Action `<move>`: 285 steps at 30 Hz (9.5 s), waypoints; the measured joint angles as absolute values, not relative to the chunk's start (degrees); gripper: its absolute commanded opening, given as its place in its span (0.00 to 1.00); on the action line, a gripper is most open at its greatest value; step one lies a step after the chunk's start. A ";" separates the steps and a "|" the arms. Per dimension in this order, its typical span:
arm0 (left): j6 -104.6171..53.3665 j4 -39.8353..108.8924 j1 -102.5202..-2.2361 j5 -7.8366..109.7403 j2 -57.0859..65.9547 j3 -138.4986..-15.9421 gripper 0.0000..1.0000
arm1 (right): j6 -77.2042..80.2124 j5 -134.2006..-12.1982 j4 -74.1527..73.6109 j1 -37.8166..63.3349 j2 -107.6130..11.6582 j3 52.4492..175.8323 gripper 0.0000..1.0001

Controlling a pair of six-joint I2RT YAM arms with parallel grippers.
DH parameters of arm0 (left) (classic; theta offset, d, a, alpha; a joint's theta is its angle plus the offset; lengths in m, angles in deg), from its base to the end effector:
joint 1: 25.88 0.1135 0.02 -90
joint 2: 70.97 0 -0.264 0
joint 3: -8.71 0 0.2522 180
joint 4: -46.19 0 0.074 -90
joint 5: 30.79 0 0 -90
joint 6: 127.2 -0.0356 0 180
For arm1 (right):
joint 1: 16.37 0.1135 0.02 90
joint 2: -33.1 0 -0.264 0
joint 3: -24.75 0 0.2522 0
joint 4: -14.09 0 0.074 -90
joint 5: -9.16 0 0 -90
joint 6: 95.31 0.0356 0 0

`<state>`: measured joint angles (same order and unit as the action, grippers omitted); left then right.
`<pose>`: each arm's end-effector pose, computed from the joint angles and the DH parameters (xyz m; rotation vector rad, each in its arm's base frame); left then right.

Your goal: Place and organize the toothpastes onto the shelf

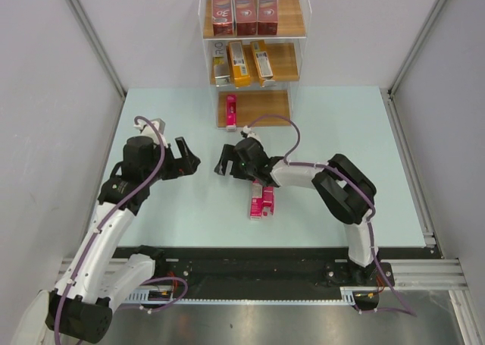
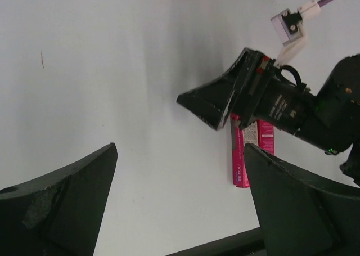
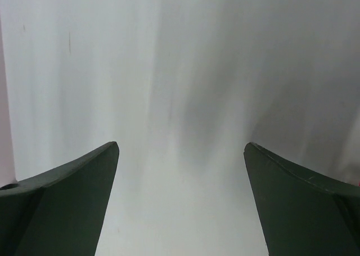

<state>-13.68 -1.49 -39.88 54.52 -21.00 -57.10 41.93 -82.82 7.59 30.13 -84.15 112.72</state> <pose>0.1796 -0.0478 0.3267 -0.1303 2.1573 -0.4702 0.3105 0.3254 0.1608 0.0358 2.3359 0.8452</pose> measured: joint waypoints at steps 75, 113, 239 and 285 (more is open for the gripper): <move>-6.14 17.33 -72.75 64.62 38.24 -74.57 0.45 | 26.81 -95.78 -30.50 15.62 -15.01 90.54 0.93; 16.16 50.38 -43.11 26.05 -11.82 -52.71 0.30 | 35.75 -65.64 12.82 33.52 -37.07 88.90 0.91; -16.28 3.21 -56.90 72.67 -3.47 -62.46 1.00 | 46.11 -54.27 13.80 10.35 -102.77 128.55 0.01; -16.28 3.30 -56.90 74.04 -2.46 -60.86 1.00 | 63.05 -63.82 24.03 17.00 -106.29 128.46 0.00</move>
